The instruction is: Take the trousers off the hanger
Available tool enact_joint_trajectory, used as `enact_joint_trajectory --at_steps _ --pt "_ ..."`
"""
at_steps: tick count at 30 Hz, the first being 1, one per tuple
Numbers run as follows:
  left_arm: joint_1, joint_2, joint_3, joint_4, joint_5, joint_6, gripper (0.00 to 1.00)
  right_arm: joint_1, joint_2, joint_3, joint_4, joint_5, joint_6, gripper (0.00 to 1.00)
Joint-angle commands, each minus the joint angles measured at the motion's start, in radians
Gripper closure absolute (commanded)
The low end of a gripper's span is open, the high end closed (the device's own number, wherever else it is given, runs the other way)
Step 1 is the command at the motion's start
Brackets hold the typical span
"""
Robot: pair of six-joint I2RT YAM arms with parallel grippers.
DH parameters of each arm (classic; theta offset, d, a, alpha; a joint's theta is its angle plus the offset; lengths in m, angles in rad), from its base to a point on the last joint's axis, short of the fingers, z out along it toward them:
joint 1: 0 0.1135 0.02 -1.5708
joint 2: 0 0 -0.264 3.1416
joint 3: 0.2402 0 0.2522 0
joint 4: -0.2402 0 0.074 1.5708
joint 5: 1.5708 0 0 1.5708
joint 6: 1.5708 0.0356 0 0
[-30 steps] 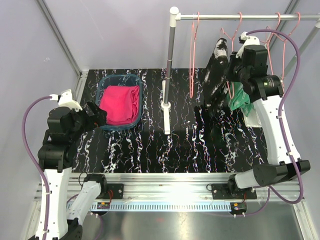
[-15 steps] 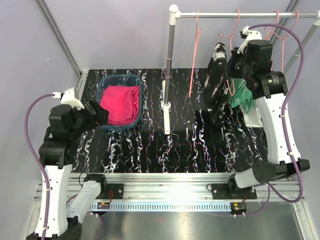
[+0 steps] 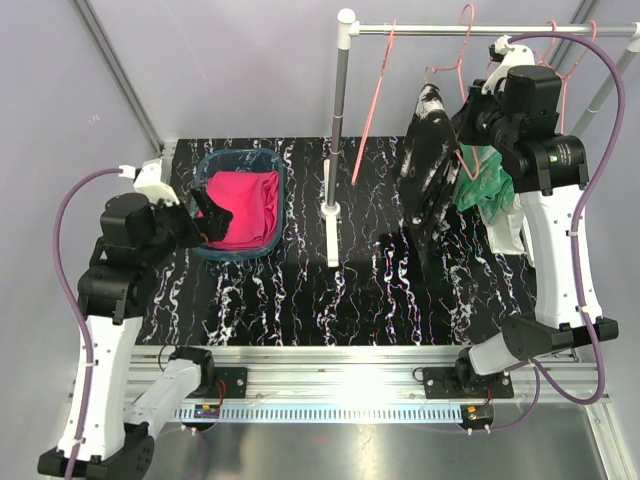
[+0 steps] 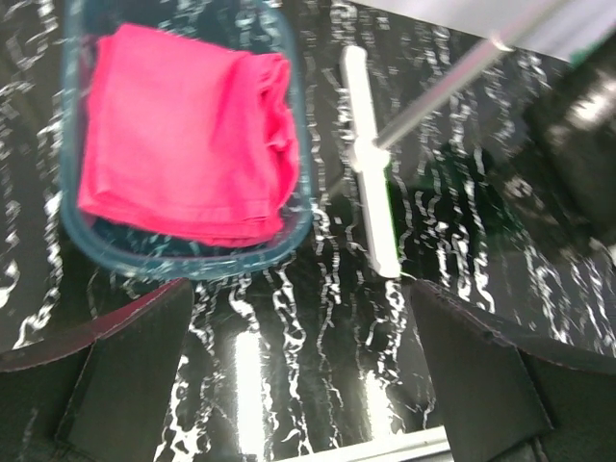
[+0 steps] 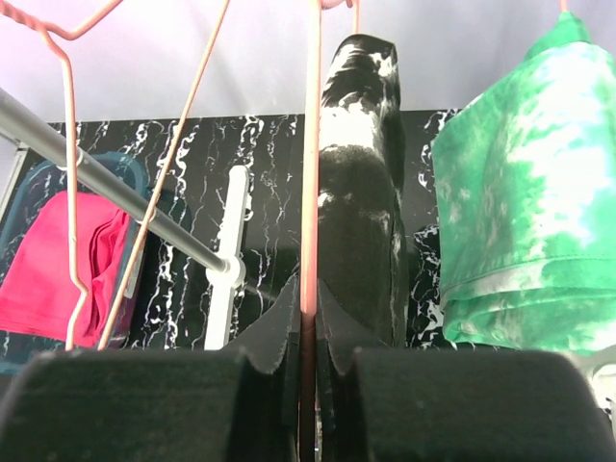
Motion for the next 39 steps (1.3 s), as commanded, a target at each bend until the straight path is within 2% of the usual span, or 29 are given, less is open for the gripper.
enact_joint_trajectory --at_steps 1,10,14,24,27,31,34,39 --pt "-0.1 0.02 0.077 0.075 -0.019 0.022 0.01 -0.001 -0.052 0.062 0.213 -0.034 0.008 1.0" --pt "-0.41 0.089 0.165 0.11 -0.261 0.005 0.01 -0.001 -0.098 0.058 0.289 -0.04 -0.006 1.0" --pt "-0.496 0.114 0.198 0.154 -0.302 0.005 0.01 -0.001 -0.116 0.055 0.308 -0.044 -0.009 1.0" --pt "-0.791 0.262 0.369 0.207 -0.49 0.08 0.01 -0.001 -0.19 0.048 0.257 -0.086 0.035 1.0" --pt "-0.921 0.327 0.47 0.225 -0.596 0.146 0.01 -0.001 -0.251 0.008 0.234 -0.104 0.068 1.0" --pt "-1.145 0.413 0.538 0.295 -0.807 0.235 0.01 -0.001 -0.307 -0.001 0.149 -0.138 0.083 1.0" --pt "-1.22 0.498 0.592 0.334 -0.832 0.255 0.01 -0.002 -0.35 -0.017 0.105 -0.152 0.097 1.0" --pt "-1.279 0.664 0.682 0.36 -0.808 0.258 0.01 -0.001 -0.437 -0.079 0.058 -0.162 0.114 1.0"
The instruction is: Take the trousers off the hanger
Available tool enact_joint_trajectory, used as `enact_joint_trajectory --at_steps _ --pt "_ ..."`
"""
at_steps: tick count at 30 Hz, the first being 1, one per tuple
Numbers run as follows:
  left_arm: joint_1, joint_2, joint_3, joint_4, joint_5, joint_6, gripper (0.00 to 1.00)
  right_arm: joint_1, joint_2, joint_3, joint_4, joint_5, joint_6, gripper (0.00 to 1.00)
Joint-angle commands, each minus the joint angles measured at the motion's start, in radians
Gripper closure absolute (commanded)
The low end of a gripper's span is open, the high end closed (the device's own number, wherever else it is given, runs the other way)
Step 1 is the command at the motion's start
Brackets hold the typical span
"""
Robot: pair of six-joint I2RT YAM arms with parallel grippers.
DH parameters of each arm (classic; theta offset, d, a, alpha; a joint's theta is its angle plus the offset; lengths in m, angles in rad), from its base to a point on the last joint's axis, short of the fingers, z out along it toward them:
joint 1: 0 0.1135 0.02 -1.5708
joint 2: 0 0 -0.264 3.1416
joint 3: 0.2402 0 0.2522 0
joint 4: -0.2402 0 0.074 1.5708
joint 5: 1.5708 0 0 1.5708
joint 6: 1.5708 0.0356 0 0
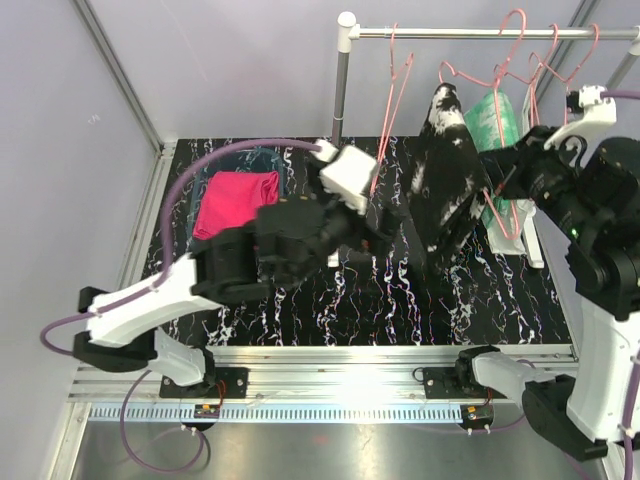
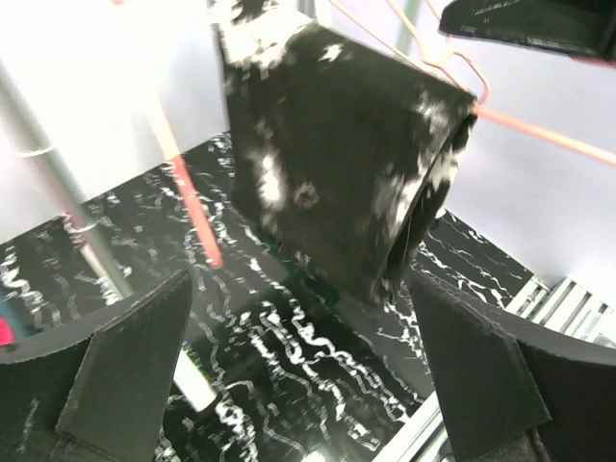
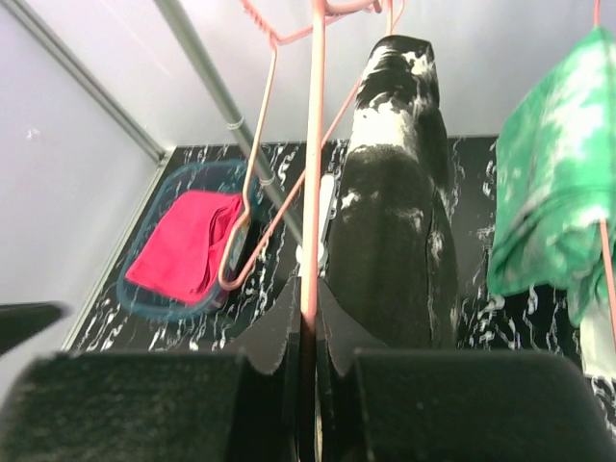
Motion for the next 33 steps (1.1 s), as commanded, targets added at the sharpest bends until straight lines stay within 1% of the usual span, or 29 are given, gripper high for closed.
enact_joint_trajectory --at_steps 1,3,5,8,10,14,16,20,21,23,24,28,33 --pt "-0.042 0.09 0.057 0.113 -0.026 0.028 0.01 -0.001 -0.07 -0.012 0.137 -0.028 0.022 1.0" --pt "-0.054 0.134 0.047 0.159 0.006 0.019 0.01 -0.001 -0.1 -0.034 0.12 -0.031 0.039 1.0" --pt "-0.063 0.174 0.04 0.231 0.068 0.016 0.01 -0.001 -0.123 -0.054 0.116 -0.038 0.053 1.0" --pt "-0.079 0.229 0.026 0.323 0.097 0.037 0.01 -0.002 -0.16 -0.075 0.097 -0.029 0.062 1.0" --pt "-0.083 0.261 0.024 0.371 0.092 0.053 0.01 -0.001 -0.185 -0.094 0.094 -0.03 0.064 1.0" --pt "-0.083 0.327 0.041 0.422 0.028 0.065 0.07 -0.001 -0.211 -0.098 0.076 -0.033 0.058 1.0" --pt "-0.083 0.366 0.063 0.436 0.004 0.079 0.08 -0.002 -0.225 -0.106 0.073 -0.041 0.059 1.0" --pt "-0.08 0.445 0.13 0.433 -0.039 0.097 0.18 -0.002 -0.248 -0.106 0.076 -0.051 0.065 1.0" --pt "-0.079 0.456 0.141 0.433 -0.073 0.103 0.23 -0.001 -0.257 -0.106 0.076 -0.047 0.07 1.0" --pt "-0.073 0.476 0.144 0.44 -0.107 0.1 0.3 -0.002 -0.266 -0.097 0.071 -0.048 0.07 1.0" --pt "-0.067 0.476 0.141 0.451 -0.124 0.091 0.37 -0.001 -0.268 -0.092 0.068 -0.05 0.07 1.0" --pt "-0.06 0.475 0.133 0.472 -0.124 0.096 0.44 -0.001 -0.274 -0.092 0.062 -0.048 0.062 1.0" --pt "-0.06 0.456 0.118 0.468 -0.115 0.111 0.45 0.001 -0.274 -0.121 0.065 -0.025 0.05 1.0"
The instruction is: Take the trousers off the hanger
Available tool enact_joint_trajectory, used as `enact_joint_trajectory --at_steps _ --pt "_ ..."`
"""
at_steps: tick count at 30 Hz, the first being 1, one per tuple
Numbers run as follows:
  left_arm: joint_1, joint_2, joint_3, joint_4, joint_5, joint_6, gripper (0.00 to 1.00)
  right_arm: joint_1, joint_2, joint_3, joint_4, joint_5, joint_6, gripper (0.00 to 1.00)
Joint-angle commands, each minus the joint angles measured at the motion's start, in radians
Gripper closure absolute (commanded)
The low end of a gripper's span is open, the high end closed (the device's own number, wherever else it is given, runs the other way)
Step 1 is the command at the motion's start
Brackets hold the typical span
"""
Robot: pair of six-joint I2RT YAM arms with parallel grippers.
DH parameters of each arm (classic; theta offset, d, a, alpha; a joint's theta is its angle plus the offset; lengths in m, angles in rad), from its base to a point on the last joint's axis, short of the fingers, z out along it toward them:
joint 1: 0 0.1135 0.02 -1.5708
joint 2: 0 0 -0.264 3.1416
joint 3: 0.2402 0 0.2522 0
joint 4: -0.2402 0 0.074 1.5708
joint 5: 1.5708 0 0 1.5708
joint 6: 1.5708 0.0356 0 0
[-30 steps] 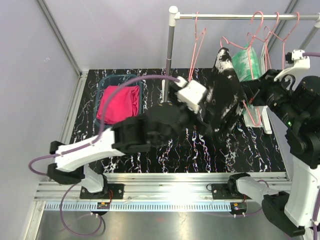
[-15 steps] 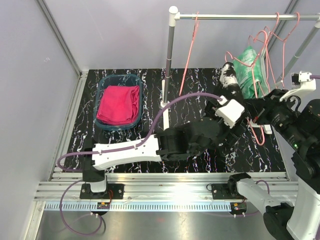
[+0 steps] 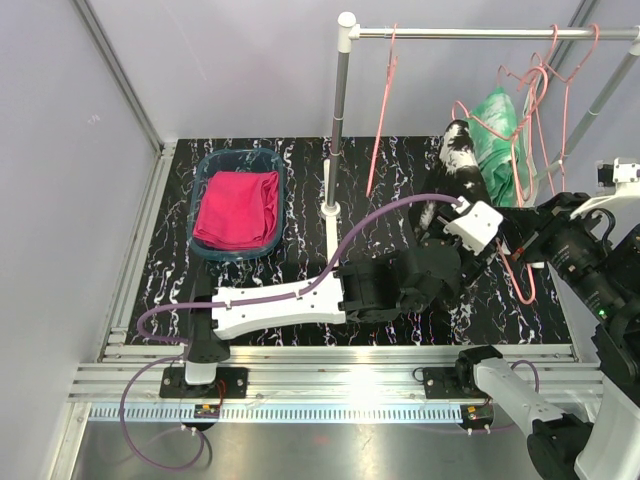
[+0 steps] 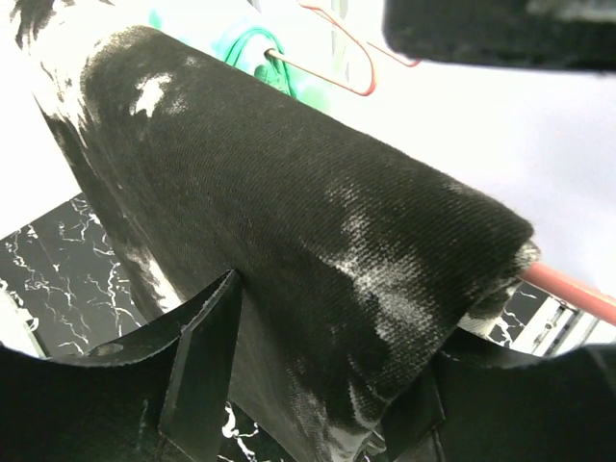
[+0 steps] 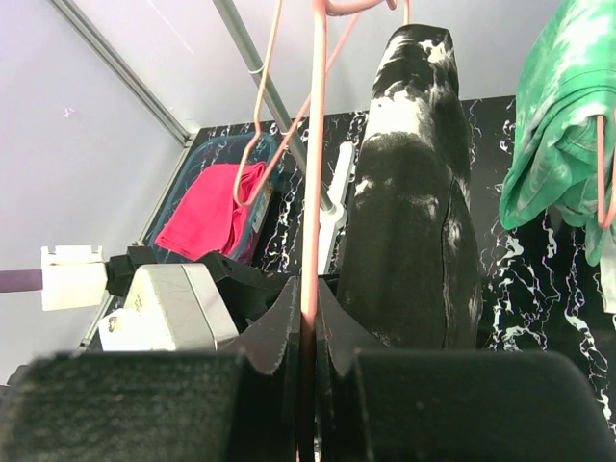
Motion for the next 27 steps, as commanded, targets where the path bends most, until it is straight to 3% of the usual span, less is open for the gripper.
enact_joint_trajectory --at_steps 1,14,17,27 --pt "0.013 -0.037 0.022 0.073 -0.052 0.015 0.46 0.001 -0.015 0.009 0.198 0.003 -0.018 1.0" --pt "0.013 -0.113 -0.056 0.068 -0.041 0.043 0.35 0.001 0.019 -0.023 0.201 0.031 -0.027 1.0" --pt "0.013 -0.124 -0.059 0.048 -0.041 0.037 0.27 0.001 0.028 -0.023 0.198 0.037 -0.03 1.0" --pt "0.032 -0.101 -0.084 0.101 -0.04 0.028 0.27 0.001 0.028 -0.002 0.213 -0.044 0.008 1.0"
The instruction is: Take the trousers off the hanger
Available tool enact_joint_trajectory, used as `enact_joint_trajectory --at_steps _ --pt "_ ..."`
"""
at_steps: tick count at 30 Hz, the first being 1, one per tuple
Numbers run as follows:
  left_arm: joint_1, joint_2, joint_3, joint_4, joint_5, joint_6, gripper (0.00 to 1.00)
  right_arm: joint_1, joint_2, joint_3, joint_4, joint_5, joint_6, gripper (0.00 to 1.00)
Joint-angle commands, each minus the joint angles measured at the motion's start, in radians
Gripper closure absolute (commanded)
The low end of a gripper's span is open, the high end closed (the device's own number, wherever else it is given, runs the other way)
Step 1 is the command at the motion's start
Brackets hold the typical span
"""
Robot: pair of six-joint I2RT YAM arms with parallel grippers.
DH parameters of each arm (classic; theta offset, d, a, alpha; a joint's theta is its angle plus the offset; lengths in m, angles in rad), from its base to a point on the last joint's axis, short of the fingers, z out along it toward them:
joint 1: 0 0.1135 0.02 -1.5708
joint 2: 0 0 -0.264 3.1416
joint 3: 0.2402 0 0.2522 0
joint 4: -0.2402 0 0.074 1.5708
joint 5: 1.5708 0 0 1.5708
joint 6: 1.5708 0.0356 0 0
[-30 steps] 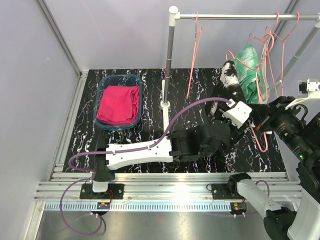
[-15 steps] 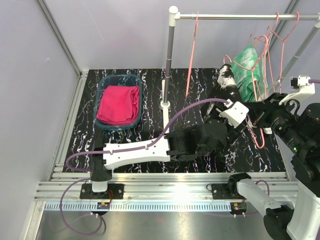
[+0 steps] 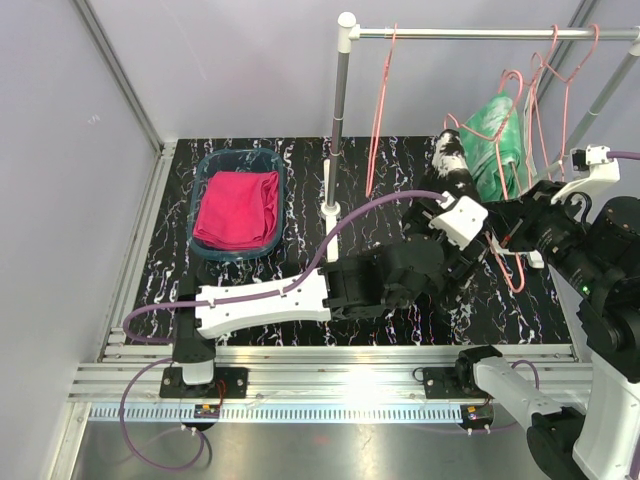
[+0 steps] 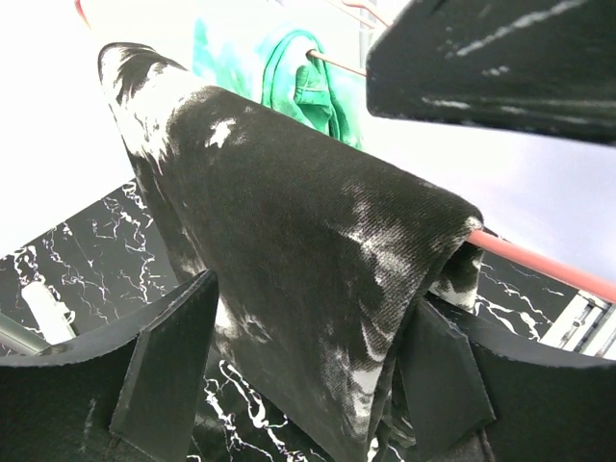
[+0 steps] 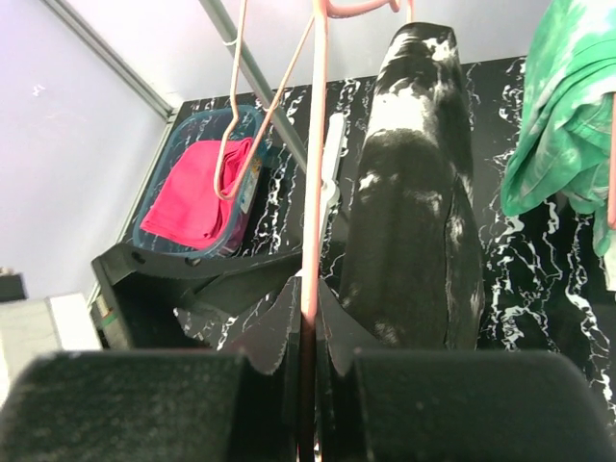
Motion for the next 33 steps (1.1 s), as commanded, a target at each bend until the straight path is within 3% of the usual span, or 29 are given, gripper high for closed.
enact_joint_trajectory --at_steps 1,11,14,15,17,18,20,30,33 --pt "0.018 -0.011 0.011 0.095 -0.03 -0.006 0.27 0.001 -0.016 0.045 0.216 -0.059 0.012 1.0" --pt "0.033 0.049 0.065 0.12 -0.067 0.0 0.37 0.001 -0.036 0.056 0.213 -0.089 0.029 1.0" --pt "0.038 0.054 0.071 0.131 -0.064 0.006 0.53 -0.001 -0.042 0.059 0.211 -0.096 0.034 1.0" --pt "0.039 0.054 0.074 0.134 -0.062 0.008 0.66 0.001 -0.044 0.059 0.211 -0.091 0.032 1.0" --pt "0.039 0.052 0.086 0.14 -0.061 0.015 0.76 0.001 -0.047 0.048 0.207 -0.083 0.025 1.0" --pt "0.039 0.05 0.091 0.138 -0.058 0.017 0.88 0.002 -0.047 0.042 0.204 -0.074 0.025 1.0" --pt "0.038 0.035 0.097 0.135 -0.061 0.014 1.0 0.001 -0.057 0.014 0.207 -0.065 0.017 1.0" --pt "0.023 -0.08 0.101 0.083 0.008 0.026 1.0 0.001 -0.093 -0.139 0.22 0.071 -0.023 1.0" --pt "0.021 -0.111 0.08 0.06 0.056 0.02 0.85 0.001 -0.093 -0.139 0.228 0.078 -0.023 1.0"
